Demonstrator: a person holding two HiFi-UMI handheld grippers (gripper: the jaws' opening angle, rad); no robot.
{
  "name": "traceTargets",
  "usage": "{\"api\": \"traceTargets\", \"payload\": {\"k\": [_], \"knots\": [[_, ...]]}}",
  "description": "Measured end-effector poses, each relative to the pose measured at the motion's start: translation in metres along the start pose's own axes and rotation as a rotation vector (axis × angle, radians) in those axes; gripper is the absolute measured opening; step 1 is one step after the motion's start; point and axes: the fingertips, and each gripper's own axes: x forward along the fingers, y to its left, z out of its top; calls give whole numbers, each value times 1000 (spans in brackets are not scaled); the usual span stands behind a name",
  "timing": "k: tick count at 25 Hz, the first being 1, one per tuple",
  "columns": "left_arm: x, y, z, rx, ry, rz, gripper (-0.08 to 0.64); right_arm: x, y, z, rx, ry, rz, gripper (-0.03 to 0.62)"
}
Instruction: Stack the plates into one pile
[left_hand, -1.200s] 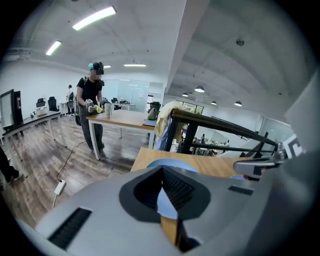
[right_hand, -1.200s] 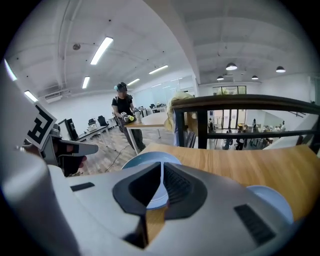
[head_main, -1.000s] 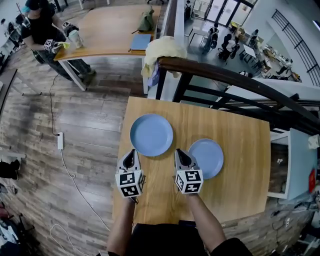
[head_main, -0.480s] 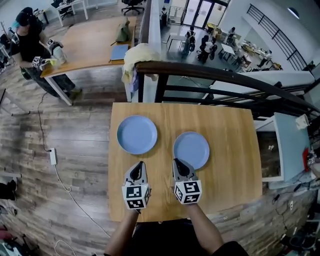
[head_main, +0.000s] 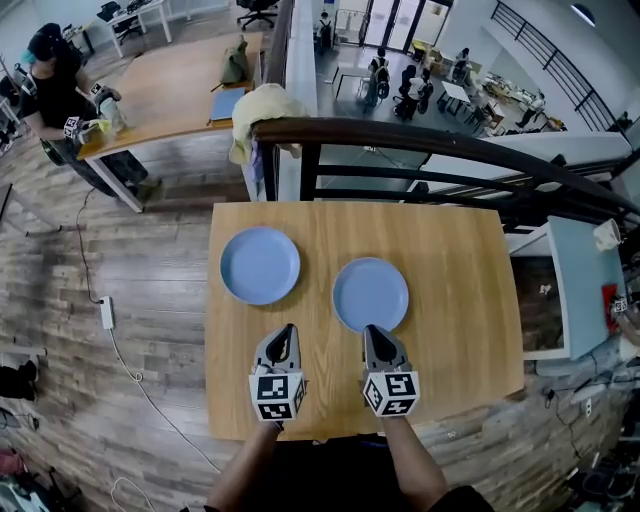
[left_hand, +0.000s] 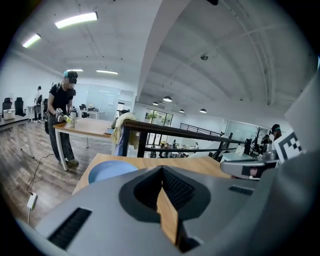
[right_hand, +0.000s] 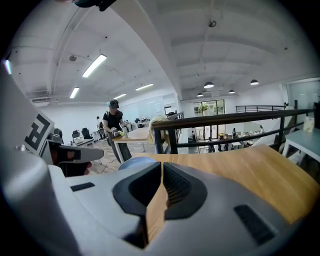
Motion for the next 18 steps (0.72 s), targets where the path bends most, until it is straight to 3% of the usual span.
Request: {"api": "traceTargets", "payload": {"k": [11, 18], "knots": [[47, -70, -27, -16, 33, -20, 23, -7, -82, -5, 4, 6, 14, 37], [82, -96, -46, -52, 73, 25, 23, -5, -138, -19, 27, 40, 14, 37]]}}
